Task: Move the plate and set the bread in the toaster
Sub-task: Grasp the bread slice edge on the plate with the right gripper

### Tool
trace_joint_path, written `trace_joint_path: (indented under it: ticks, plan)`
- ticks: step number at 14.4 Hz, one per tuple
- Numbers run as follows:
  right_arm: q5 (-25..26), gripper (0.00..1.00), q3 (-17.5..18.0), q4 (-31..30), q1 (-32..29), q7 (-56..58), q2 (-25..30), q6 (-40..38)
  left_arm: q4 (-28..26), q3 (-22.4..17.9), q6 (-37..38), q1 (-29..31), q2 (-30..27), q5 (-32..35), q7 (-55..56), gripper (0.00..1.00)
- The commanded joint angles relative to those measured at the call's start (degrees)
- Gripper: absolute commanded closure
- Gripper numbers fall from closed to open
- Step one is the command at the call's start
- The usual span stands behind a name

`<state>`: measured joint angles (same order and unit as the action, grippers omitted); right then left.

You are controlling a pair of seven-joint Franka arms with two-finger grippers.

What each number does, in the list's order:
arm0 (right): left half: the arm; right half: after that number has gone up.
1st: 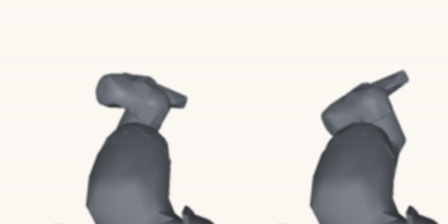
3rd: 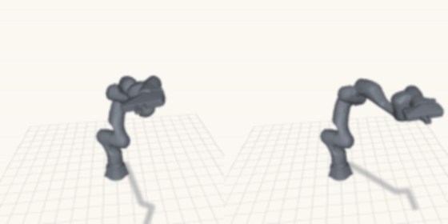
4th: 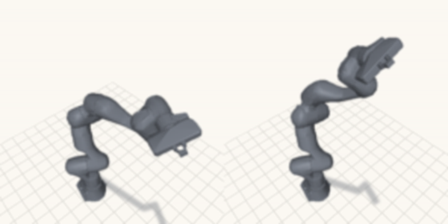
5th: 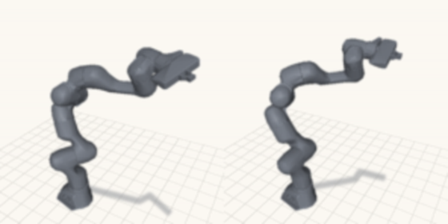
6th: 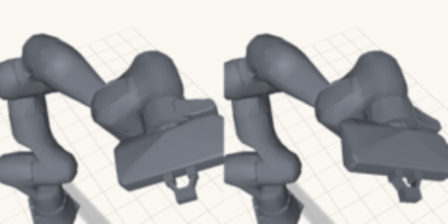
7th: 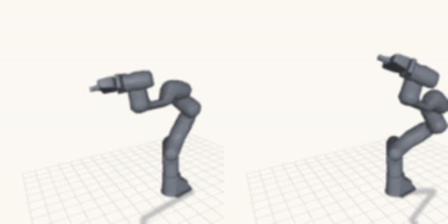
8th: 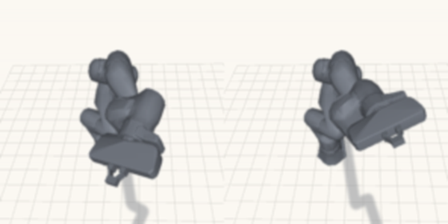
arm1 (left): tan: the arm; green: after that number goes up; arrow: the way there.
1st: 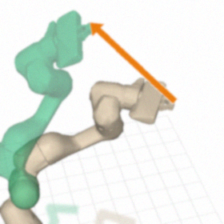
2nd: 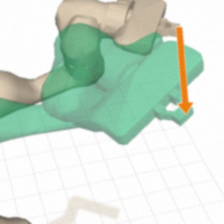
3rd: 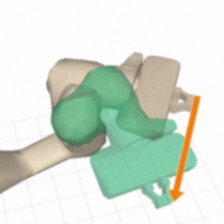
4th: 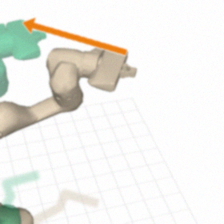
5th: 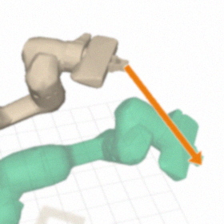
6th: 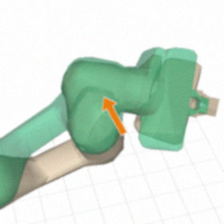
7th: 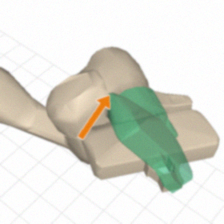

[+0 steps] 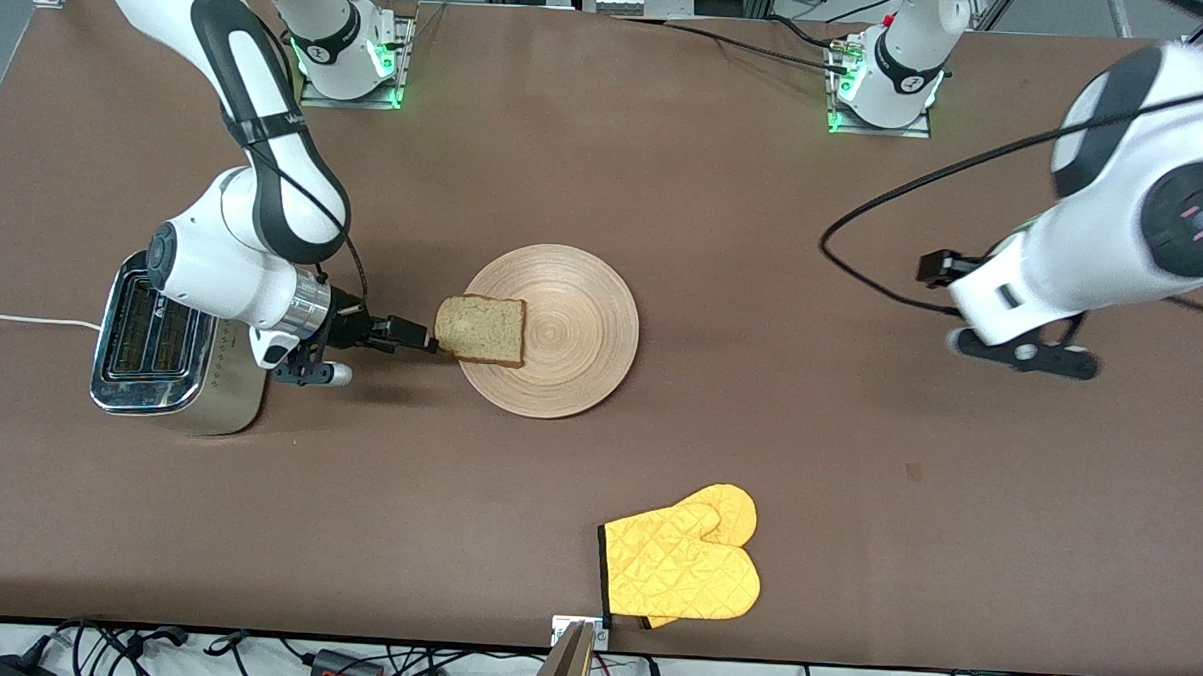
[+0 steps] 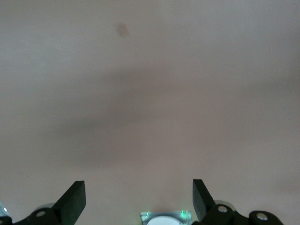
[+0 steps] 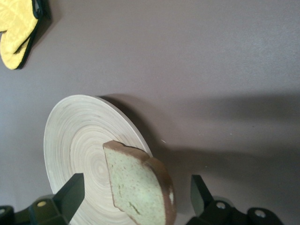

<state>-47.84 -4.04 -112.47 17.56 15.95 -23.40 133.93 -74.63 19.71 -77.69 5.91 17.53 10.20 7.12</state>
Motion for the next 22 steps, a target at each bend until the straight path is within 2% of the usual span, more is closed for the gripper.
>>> trace_joint_path:
  ticks: [1, 3, 5, 7, 11, 16, 22]
  plan:
    - [-3.7, 0.00, 0.4, -4.1, -0.6, 6.0, 2.0, 2.8, -7.3, -10.3, -4.9, -1.8, -9.8, -9.3, 3.0, 0.00]
    - [-8.8, 0.00, 0.4, -6.2, -0.6, 10.7, 2.0, 4.1, -17.2, -18.0, -12.3, -6.1, -17.8, -12.0, 2.8, 0.00]
    - [-17.6, 0.00, 0.4, -7.9, -0.7, 19.4, 1.8, 4.1, -20.9, -19.1, -15.8, -6.5, -20.8, -11.9, -0.3, 0.00]
    - [-23.2, 0.00, 0.3, -9.0, -0.7, 24.6, 1.3, 4.1, -23.1, -19.1, -16.1, -6.3, -22.2, -12.0, -8.9, 0.00]
    - [-24.7, 0.00, 0.4, -9.1, -0.7, 28.3, 0.1, 4.7, -21.5, -18.9, -13.2, -5.6, -21.3, -11.9, -9.1, 0.00]
    - [-38.3, 0.00, 0.4, -10.8, -0.3, 38.5, -1.6, 4.1, -21.3, -19.4, -13.3, -5.6, -20.5, -11.9, -8.6, 0.00]
    - [-44.0, 0.00, 0.5, -10.8, -0.2, 40.0, -3.8, 1.9, -21.3, -19.2, -13.1, -4.6, -20.4, -11.9, -8.6, 0.00]
